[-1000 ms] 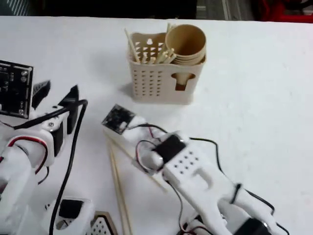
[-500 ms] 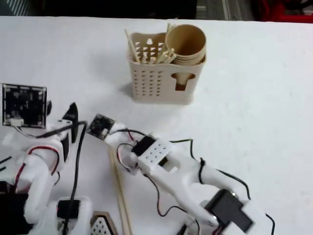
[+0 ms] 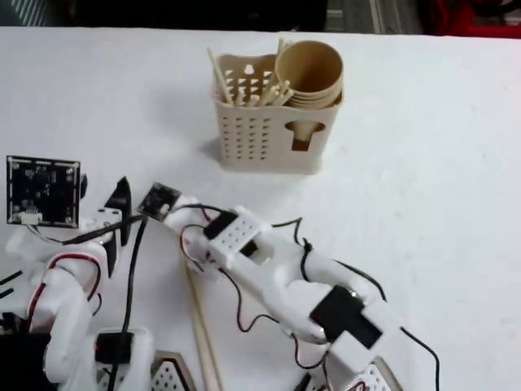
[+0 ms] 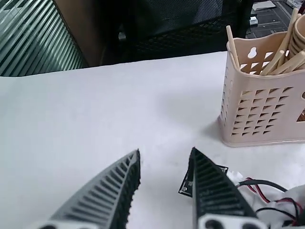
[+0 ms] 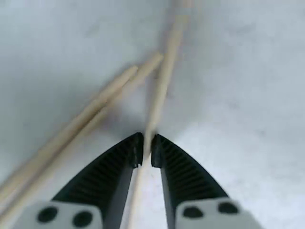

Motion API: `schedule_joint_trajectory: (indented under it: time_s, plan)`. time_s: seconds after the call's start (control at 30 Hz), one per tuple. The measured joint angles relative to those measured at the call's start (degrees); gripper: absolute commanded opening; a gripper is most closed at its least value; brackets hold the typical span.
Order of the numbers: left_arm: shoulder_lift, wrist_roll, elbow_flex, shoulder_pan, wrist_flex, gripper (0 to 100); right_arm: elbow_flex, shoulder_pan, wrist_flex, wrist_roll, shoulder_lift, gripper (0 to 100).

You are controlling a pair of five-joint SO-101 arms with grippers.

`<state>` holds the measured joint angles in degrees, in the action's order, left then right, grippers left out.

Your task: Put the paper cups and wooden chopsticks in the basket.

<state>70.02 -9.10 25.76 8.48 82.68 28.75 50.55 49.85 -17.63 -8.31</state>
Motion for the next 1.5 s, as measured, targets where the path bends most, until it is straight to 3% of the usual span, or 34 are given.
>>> schedule_joint_trajectory:
  time_s: [0.23,0.57,0.9,1.1,1.37,1.5]
  plan:
    - [0.0,0.0,0.0,0.0,1.85,18,-4.66,-1.14,9.67,-0.09,2.73,1.9]
    - [0.0,-3.52,0.18,0.0,6.59,23,-10.2,-9.23,19.52,-0.09,28.84,1.9]
    - [-7.38,-5.54,0.18,0.09,9.85,23,-31.3,-17.41,20.57,-0.09,39.82,1.9]
    - [-11.34,-5.71,0.44,0.09,9.85,23,-42.29,-19.08,11.34,0.0,36.04,1.9]
    - [-11.69,-5.71,0.44,0.09,11.87,28,-43.25,-19.08,-8.7,0.0,28.57,1.9]
    - [-11.69,-5.71,0.44,0.09,14.68,28,-43.25,-19.08,-16.88,4.04,26.2,1.9]
